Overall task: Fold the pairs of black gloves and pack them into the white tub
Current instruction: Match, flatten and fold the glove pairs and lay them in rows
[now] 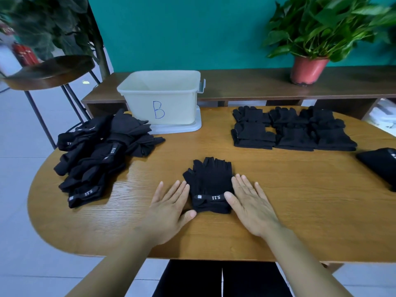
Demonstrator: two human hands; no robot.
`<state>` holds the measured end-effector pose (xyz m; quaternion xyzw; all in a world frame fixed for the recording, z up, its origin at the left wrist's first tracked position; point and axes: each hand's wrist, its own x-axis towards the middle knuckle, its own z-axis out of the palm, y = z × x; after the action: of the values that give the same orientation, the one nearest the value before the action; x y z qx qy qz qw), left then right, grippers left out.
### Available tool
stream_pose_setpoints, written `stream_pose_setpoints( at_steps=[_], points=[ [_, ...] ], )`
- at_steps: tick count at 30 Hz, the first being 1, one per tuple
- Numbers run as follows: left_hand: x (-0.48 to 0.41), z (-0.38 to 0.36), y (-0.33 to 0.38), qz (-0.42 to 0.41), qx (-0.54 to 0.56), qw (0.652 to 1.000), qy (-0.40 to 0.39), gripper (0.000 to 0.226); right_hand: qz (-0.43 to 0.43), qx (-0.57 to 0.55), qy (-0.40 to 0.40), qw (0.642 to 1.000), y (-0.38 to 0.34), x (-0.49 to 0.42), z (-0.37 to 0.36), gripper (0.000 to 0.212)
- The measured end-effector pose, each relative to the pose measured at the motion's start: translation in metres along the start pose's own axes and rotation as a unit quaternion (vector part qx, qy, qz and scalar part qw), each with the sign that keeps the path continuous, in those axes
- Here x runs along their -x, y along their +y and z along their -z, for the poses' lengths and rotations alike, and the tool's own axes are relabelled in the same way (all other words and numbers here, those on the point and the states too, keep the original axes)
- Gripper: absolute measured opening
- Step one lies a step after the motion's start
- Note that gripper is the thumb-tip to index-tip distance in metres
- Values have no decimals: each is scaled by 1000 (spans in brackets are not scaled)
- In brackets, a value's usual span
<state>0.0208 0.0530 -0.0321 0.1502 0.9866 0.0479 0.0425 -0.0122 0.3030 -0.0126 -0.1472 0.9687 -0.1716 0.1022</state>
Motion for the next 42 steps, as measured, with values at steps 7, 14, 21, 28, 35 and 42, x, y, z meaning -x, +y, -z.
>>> stream_pose_setpoints(
  at_steps=[7,14,21,28,35,42],
  points=[
    [-4,8,15,-74,16,984,164,71,37,-65,140,987,-9,19,8,81],
    [-31,18,25,-76,-37,978,192,39,109,35,91,989,-21,22,5,88],
    [-5,11,37,-55,64,969,233,29,139,20,79,987,-18,26,-2,78],
    [18,14,26,-124,75,982,124,68,137,-82,74,984,-11,35,-14,39],
    [4,3,19,-107,90,972,188,36,92,-165,61,980,-13,37,-13,45],
    [14,-4,25,-107,106,964,220,39,58,-190,77,977,-10,29,-16,33]
  ],
)
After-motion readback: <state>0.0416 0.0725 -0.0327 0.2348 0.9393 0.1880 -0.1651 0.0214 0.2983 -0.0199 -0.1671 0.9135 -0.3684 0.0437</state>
